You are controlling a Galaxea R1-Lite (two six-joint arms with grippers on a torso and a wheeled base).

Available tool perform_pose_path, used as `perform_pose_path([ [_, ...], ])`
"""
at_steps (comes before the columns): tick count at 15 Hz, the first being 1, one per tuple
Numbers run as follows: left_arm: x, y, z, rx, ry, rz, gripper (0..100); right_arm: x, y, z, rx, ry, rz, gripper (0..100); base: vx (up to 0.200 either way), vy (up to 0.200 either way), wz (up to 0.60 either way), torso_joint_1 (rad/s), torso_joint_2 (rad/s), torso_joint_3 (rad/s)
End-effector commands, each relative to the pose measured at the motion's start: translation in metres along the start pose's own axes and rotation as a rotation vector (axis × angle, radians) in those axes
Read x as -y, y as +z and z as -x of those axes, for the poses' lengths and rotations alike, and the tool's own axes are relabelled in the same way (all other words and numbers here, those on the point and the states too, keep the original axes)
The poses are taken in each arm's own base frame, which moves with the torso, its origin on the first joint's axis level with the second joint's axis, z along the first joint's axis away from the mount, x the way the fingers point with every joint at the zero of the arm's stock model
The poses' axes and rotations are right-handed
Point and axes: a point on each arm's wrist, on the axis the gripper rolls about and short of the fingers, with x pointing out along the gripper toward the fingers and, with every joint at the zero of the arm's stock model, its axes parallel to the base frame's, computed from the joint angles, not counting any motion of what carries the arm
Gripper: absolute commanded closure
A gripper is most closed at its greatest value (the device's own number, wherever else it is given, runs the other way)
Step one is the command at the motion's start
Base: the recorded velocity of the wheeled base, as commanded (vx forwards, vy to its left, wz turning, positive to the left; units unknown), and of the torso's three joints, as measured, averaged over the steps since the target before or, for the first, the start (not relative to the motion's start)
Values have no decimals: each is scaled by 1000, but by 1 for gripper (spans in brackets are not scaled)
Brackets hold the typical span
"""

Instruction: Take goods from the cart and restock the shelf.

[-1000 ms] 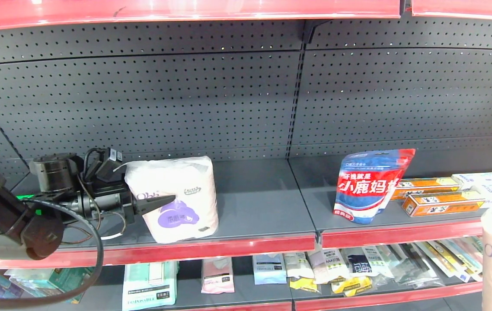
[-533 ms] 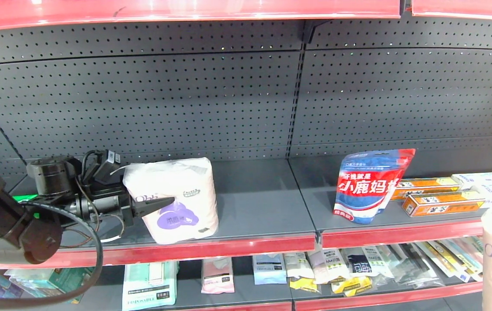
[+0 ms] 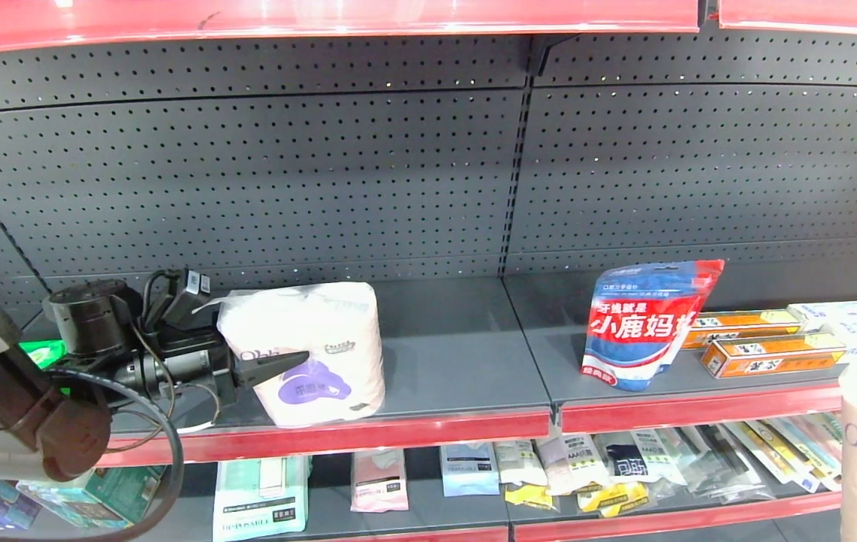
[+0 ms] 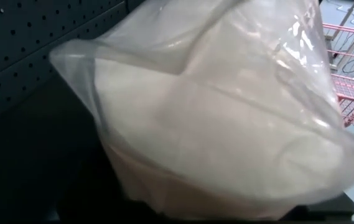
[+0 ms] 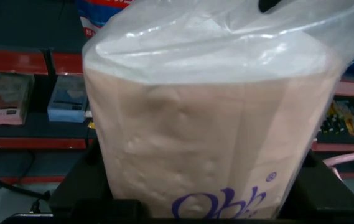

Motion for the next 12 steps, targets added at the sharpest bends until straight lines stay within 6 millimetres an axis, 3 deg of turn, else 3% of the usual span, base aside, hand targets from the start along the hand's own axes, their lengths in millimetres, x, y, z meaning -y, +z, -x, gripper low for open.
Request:
perform_pose_path([
  [1,-2,-8,-2,-6,-3,18,100,0,0,0,-1,-2,1,100,0,0,0,0,0,0],
  [12,-4,-9,-10,49,-60,17,100,0,-1,0,-5,-4,0,100,0,0,0,0,0,0],
])
